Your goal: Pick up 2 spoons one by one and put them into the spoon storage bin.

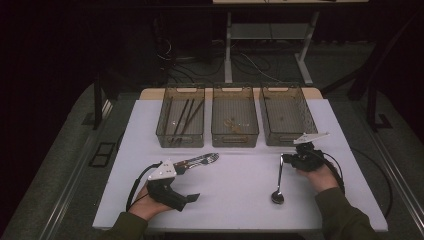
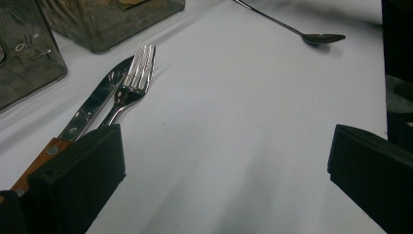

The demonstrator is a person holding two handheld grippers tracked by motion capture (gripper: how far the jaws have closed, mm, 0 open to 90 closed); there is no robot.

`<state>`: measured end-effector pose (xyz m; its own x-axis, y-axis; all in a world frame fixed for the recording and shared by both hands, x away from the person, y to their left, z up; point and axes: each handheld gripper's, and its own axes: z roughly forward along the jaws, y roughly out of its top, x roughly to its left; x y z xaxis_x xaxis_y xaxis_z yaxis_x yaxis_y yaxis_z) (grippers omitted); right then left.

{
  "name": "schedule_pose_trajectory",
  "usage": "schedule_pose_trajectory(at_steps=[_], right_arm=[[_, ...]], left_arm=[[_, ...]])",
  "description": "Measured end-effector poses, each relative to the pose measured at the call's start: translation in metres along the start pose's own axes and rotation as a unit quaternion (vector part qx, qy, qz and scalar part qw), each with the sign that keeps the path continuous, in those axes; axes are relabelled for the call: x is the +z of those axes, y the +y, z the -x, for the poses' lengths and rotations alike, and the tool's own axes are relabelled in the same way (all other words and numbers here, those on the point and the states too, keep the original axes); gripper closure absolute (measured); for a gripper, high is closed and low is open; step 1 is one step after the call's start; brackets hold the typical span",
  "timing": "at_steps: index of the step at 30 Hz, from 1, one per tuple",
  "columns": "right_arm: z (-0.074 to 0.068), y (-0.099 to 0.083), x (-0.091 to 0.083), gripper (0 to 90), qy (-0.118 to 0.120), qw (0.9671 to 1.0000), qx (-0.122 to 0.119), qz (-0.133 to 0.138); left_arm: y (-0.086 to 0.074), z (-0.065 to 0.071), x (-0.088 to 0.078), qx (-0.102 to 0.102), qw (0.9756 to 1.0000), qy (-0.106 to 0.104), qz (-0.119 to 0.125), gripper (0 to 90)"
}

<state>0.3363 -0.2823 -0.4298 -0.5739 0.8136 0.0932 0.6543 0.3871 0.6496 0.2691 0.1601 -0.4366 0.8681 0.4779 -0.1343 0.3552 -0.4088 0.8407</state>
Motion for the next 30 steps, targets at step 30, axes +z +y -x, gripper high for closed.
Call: schedule_pose_trajectory(at_steps=[30], right_arm=[[-0.008,-0.004,0.021,89.4,0.051,0.9986,0.007,-0.009]], left_arm=[[0.0,0.0,0.001,-0.001,1.0,-0.002,-0.001,0.0]])
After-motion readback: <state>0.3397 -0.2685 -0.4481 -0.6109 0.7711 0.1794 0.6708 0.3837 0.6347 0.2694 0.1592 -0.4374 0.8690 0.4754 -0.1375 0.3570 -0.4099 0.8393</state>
